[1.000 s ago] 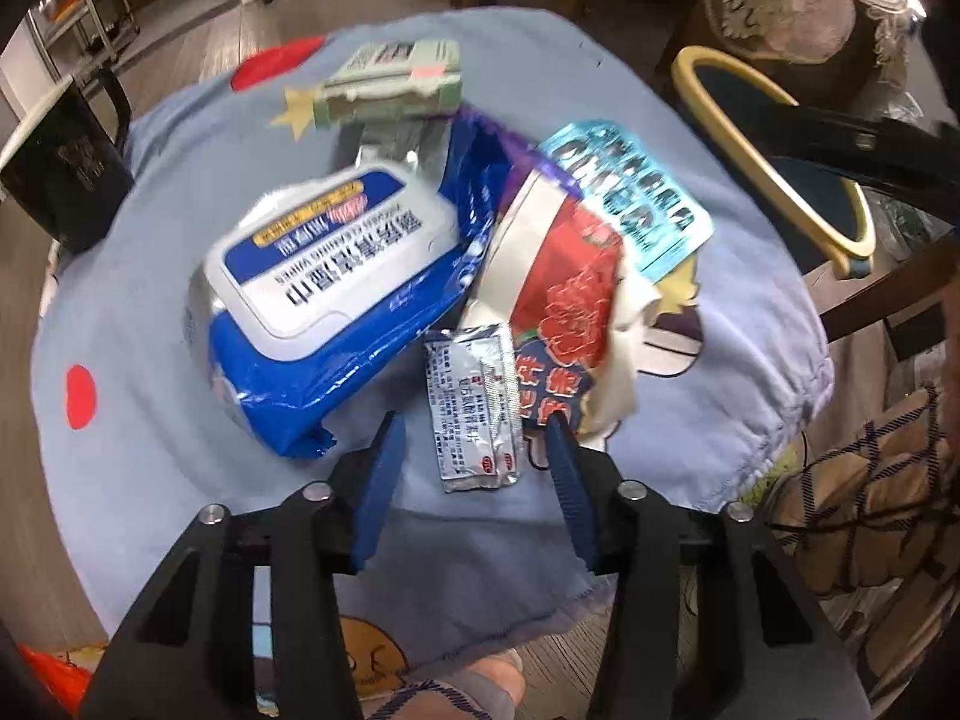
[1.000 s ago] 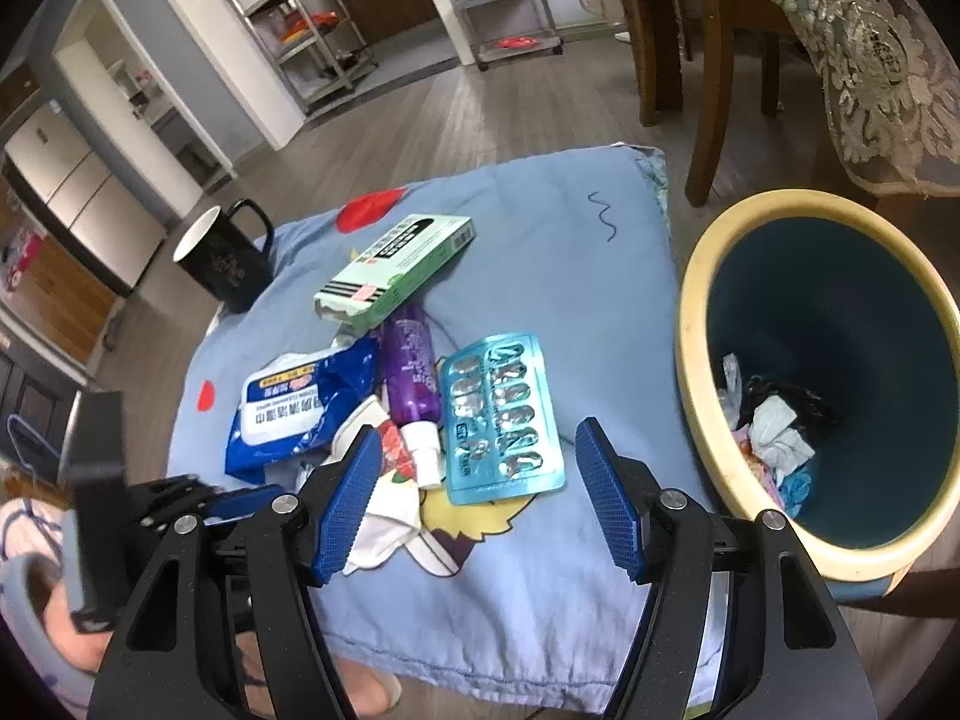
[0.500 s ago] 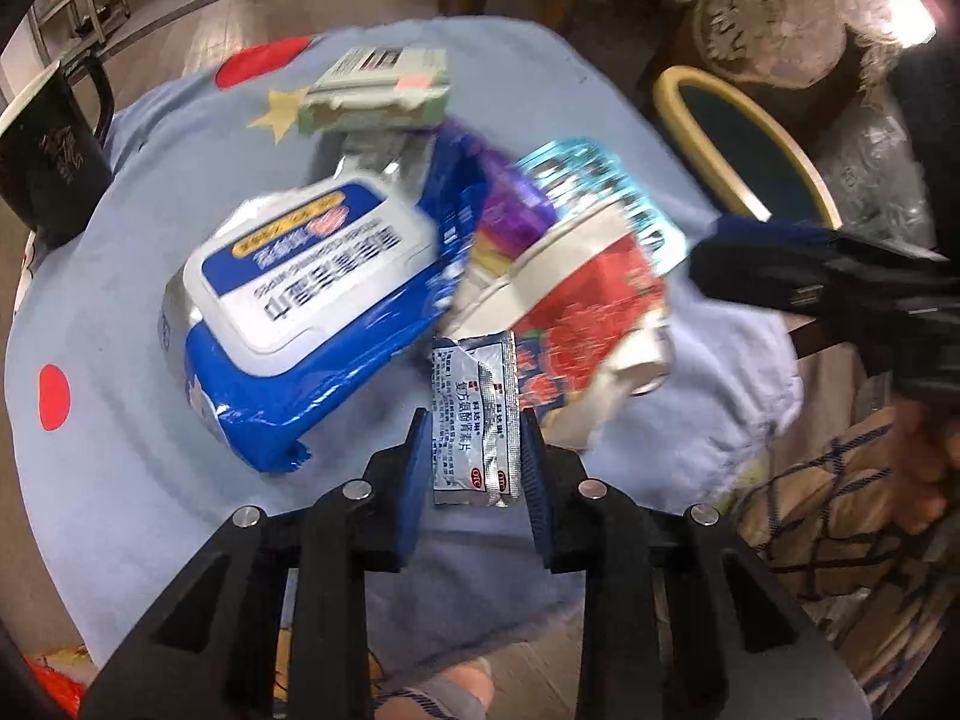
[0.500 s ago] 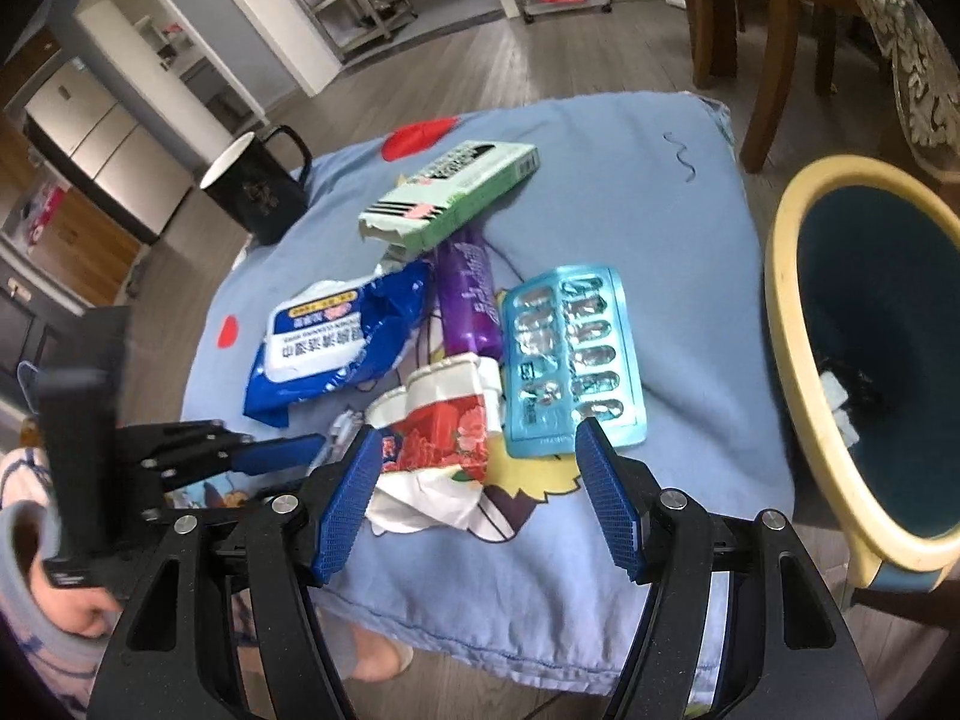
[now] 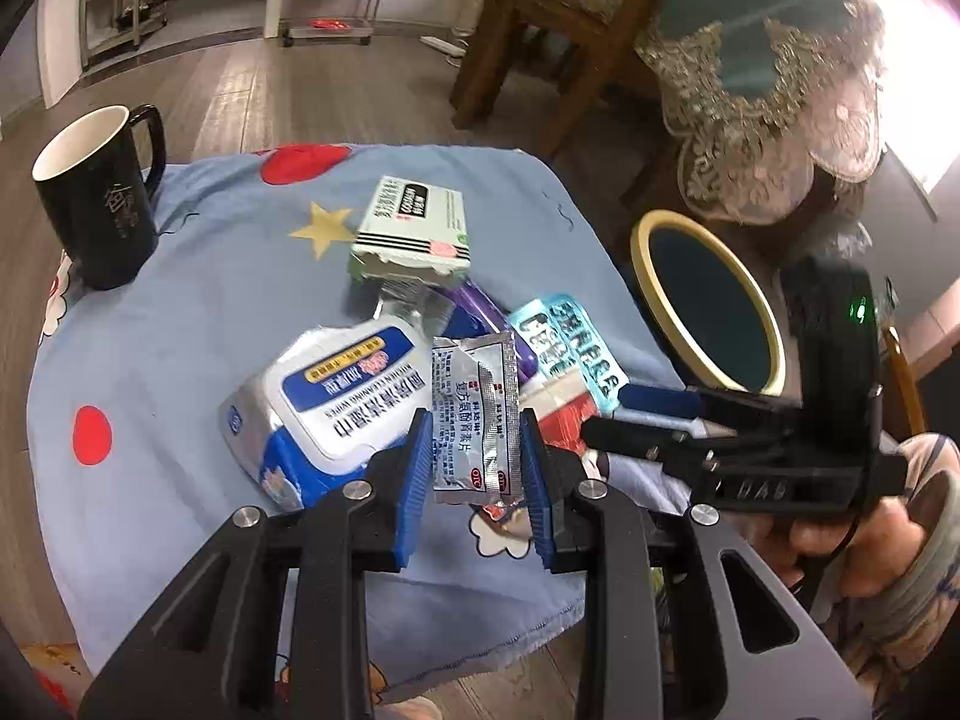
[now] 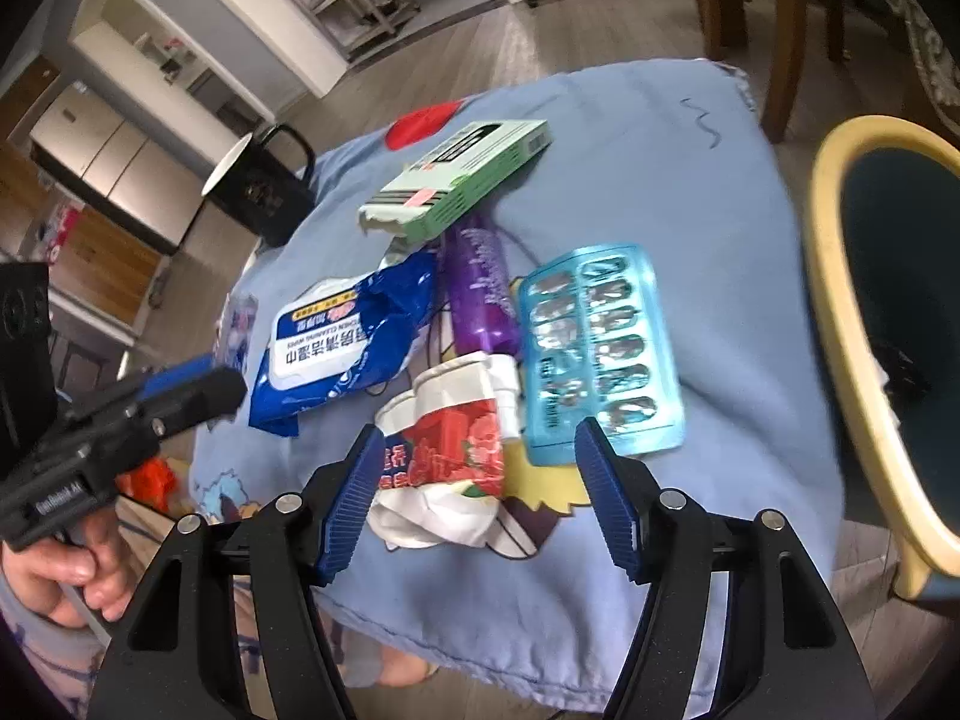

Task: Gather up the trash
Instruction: 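Grasp the silver medicine sachet with the left tool while the right tool grasps the red-printed paper cup, then lift the sachet with the left tool while the right tool carries the paper cup to the bin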

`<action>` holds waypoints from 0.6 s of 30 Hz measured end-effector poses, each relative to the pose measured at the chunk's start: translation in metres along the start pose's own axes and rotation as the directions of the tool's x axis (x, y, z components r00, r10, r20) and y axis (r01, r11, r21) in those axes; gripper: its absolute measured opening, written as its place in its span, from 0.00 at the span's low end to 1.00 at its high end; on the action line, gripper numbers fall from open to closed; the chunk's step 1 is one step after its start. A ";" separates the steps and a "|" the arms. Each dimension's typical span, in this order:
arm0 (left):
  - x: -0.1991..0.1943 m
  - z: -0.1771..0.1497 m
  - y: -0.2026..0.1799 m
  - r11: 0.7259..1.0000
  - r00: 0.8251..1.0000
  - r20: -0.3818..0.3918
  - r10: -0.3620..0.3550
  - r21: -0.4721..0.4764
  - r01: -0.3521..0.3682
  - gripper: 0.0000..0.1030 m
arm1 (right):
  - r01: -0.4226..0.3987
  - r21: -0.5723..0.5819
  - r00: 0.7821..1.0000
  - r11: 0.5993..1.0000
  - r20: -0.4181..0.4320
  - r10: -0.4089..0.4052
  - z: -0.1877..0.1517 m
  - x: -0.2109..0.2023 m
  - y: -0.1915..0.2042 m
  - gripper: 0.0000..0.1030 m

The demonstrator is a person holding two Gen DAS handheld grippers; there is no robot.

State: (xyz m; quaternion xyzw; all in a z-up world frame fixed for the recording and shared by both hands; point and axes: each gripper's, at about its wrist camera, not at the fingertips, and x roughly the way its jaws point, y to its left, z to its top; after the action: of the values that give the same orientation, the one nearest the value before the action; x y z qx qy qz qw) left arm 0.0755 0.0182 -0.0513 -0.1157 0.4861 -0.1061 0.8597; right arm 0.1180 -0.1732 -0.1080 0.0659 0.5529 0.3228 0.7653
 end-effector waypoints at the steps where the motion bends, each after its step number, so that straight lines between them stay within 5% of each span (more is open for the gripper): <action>1: 0.000 0.001 0.002 1.000 1.000 0.001 -0.001 -0.004 0.001 0.27 | -0.003 -0.007 1.000 1.000 -0.006 0.003 0.000 0.004 0.002 0.65; 4: 0.002 0.001 -0.001 1.000 1.000 0.001 0.001 -0.006 -0.001 0.27 | -0.001 -0.037 0.999 0.999 -0.037 0.000 -0.003 0.013 0.009 0.61; 9: 0.005 0.003 0.001 1.000 1.000 0.007 0.006 -0.016 -0.006 0.27 | 0.004 -0.114 0.998 0.993 -0.054 -0.010 -0.009 0.014 0.021 0.28; 18: 0.003 0.009 0.003 0.999 1.000 0.027 0.008 -0.037 -0.007 0.27 | -0.053 -0.175 0.998 0.983 -0.026 0.049 -0.016 -0.010 0.034 0.13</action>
State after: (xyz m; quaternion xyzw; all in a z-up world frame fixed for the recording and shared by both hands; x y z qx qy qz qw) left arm 0.0848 0.0207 -0.0500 -0.1311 0.4766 -0.0924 0.8644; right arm 0.0881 -0.1562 -0.0903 0.0089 0.5288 0.3904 0.7536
